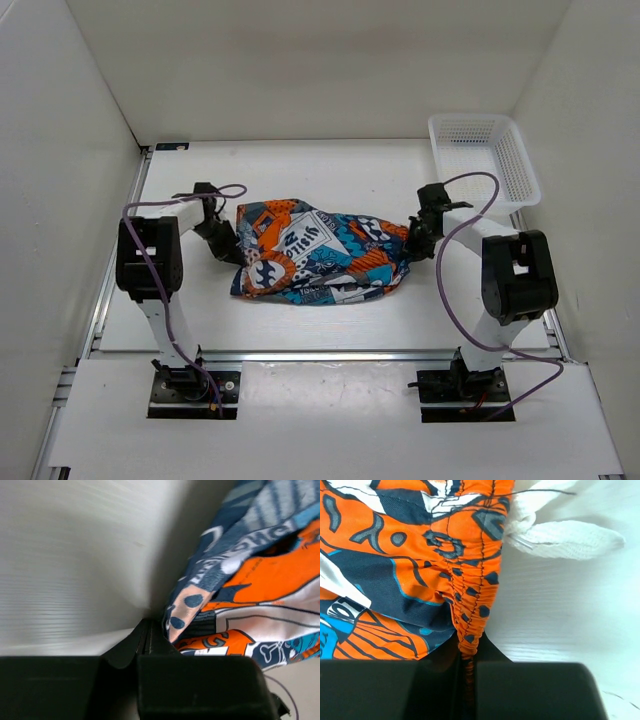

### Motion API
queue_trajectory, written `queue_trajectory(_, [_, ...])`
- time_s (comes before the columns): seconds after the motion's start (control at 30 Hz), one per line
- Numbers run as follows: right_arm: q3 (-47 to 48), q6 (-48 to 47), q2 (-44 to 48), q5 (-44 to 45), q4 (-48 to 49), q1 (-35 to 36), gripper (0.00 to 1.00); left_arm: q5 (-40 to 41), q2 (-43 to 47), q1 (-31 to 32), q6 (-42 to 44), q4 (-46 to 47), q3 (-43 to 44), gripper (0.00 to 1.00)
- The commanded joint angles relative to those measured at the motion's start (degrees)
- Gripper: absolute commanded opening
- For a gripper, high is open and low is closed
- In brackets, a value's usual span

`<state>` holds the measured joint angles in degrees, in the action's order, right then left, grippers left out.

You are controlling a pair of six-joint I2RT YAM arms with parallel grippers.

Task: Fold and stack the shorts
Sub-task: Fold the shorts

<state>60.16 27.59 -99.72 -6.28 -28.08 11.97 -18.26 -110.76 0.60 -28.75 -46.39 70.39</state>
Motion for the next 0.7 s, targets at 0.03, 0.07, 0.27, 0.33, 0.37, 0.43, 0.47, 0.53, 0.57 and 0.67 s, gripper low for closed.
queue_trajectory(0.03, [5.84,-2.72,5.23,9.88,-7.41,0.51,0.01,-0.2,0.89,5.88,-1.91,2.89,-2.71,0.1])
queue_trajectory(0.07, [6.8,-2.72,6.81,11.02,-8.39,0.51,0.01,-0.2,1.51,6.95,-3.05,3.49,-3.41,0.1])
queue_trajectory(0.27, [15.85,-3.42,10.68,18.41,-15.07,7.01,0.01,0.41,2.57,12.92,-5.78,4.56,-3.94,0.1])
queue_trajectory(0.33, [18.84,-3.42,10.17,20.59,-16.65,10.78,0.01,0.42,3.18,13.46,-5.79,4.56,-3.94,0.1])
queue_trajectory(0.37, [22.07,-2.9,9.2,21.48,-18.23,12.19,0.01,0.42,3.18,13.46,-6.4,4.56,-3.94,0.1])
queue_trajectory(0.43, [25.34,-2.03,7.71,23.67,-19.82,16.5,0.01,0.42,4.58,13.46,-6.4,4.56,-3.94,0.1])
queue_trajectory(0.47, [28.23,-2.02,6.13,24.73,-21.13,17.81,0.01,0.42,5.37,13.46,-6.4,4.56,-3.94,0.1])
queue_trajectory(0.53, [30.88,-1.32,4.37,27.19,-22.37,21.07,0.01,0.42,8.53,13.46,-6.4,4.56,-4.56,0.1])
queue_trajectory(0.57, [32.89,-1.32,2.88,27.9,-22.37,21.95,0.01,0.42,9.67,12.85,-6.4,4.56,-5.08,0.1])
queue_trajectory(0.67, [34.15,-0.7,1.11,30.53,-23.16,25.29,0.01,-0.72,13.98,10.39,-5.35,2.8,-6.14,0.1])
